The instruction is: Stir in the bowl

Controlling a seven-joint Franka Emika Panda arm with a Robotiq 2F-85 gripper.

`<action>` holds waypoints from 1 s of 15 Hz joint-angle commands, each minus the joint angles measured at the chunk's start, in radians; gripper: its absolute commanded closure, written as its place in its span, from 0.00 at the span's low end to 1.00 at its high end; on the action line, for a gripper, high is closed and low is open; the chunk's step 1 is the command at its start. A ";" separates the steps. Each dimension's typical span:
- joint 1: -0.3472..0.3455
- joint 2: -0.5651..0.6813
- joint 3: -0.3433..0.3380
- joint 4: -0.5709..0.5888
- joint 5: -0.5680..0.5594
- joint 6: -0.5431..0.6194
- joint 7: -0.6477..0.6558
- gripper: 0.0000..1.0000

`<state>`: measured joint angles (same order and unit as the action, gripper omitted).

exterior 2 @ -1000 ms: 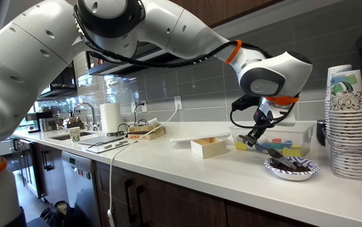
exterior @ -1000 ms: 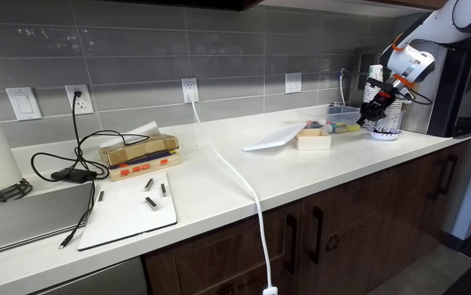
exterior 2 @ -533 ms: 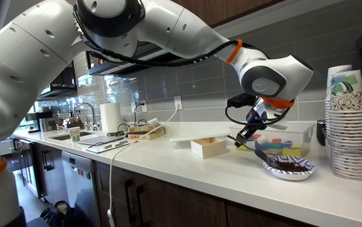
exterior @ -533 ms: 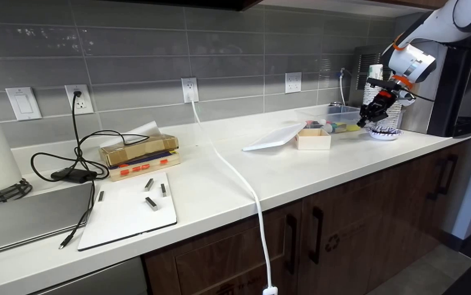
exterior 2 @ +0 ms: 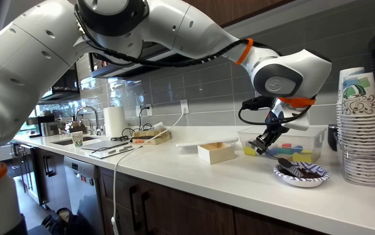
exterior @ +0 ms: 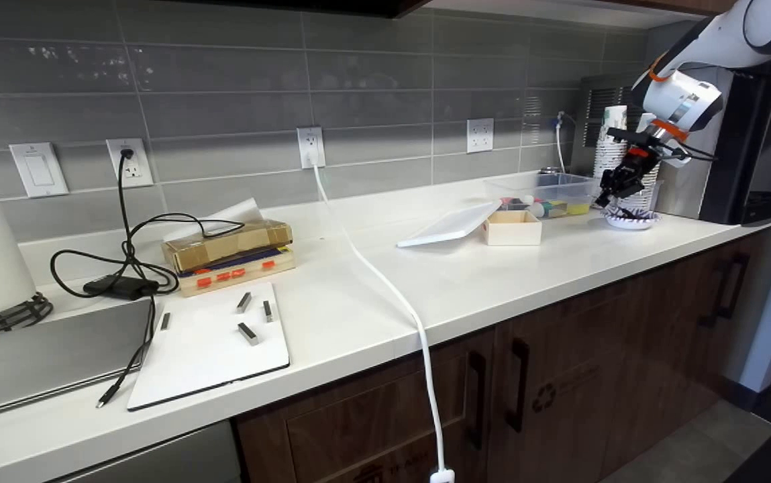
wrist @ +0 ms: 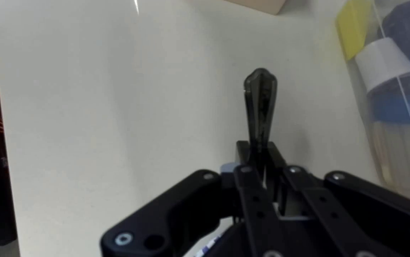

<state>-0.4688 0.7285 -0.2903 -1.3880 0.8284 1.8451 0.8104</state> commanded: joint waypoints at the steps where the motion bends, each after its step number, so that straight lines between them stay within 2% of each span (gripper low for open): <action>1: 0.021 -0.007 -0.002 -0.006 -0.020 0.100 0.009 0.97; 4: 0.024 -0.013 0.019 -0.014 -0.008 0.166 -0.036 0.97; 7: 0.025 -0.014 0.036 -0.015 -0.011 0.158 -0.038 0.97; 15: 0.101 -0.005 0.007 -0.046 -0.137 0.300 0.036 0.97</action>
<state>-0.4056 0.7296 -0.2683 -1.4045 0.7503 2.0799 0.8072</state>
